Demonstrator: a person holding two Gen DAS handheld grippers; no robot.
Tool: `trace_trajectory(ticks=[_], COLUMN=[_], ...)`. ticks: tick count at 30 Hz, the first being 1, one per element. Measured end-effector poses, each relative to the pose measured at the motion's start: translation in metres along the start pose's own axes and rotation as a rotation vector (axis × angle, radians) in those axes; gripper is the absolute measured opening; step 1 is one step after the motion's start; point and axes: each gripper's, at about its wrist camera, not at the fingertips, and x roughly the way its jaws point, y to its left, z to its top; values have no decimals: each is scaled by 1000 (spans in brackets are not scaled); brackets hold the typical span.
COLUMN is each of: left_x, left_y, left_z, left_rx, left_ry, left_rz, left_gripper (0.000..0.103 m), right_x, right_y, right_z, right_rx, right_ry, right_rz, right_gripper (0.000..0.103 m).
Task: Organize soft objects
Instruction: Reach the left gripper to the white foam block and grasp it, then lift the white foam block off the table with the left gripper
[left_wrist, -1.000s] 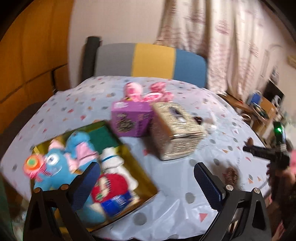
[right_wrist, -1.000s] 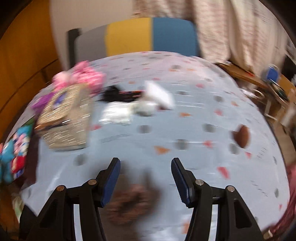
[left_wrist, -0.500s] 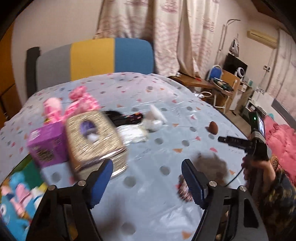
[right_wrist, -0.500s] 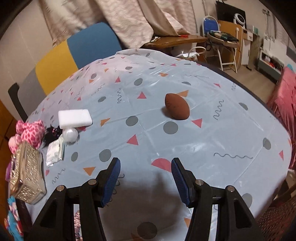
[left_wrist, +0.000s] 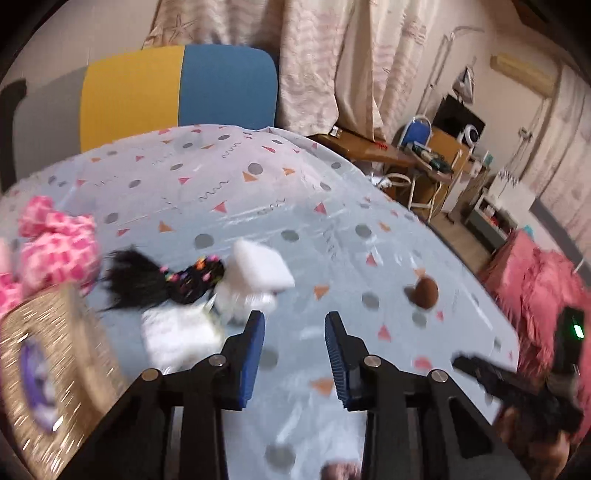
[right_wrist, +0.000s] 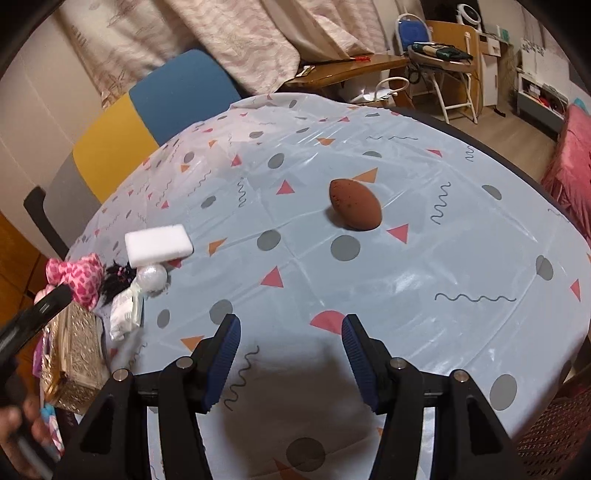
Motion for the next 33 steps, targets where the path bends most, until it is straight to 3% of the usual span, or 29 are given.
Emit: trace_trajectory(ticks=[2, 3, 4, 6, 13, 15, 17, 18, 20, 24, 33], left_x=[22, 33, 41, 59, 104, 119, 128, 133, 142, 135, 65], left_y=[6, 10, 12, 18, 21, 21, 21, 19, 16, 15, 0], left_z=[12, 18, 23, 34, 55, 57, 58, 58, 56, 46, -4], left_rx=[-30, -46, -55, -85, -60, -51, -44, -31, 4, 14, 0], left_ry=[6, 2, 3, 20, 61, 89, 97, 111, 138, 120, 92], left_rz=[-11, 7, 9, 14, 89, 94, 90, 80, 112, 62, -32], left_gripper=[35, 40, 56, 67, 67, 64, 34, 9, 7, 5, 5], right_x=[-2, -2, -2, -1, 4, 6, 7, 8, 8, 11, 12], right_y=[-7, -10, -15, -20, -17, -15, -14, -14, -14, -16, -20], right_z=[2, 3, 3, 4, 3, 3, 2, 2, 1, 1, 2], right_rx=[40, 60, 84, 112, 114, 107, 104, 105, 105, 119, 132], right_ry=[-6, -7, -4, 3, 35, 43, 51, 54, 57, 67, 65], right_rz=[9, 11, 14, 25, 71, 77, 87, 89, 91, 92, 69], right_gripper=[58, 58, 58, 58, 58, 58, 58, 58, 58, 58, 58])
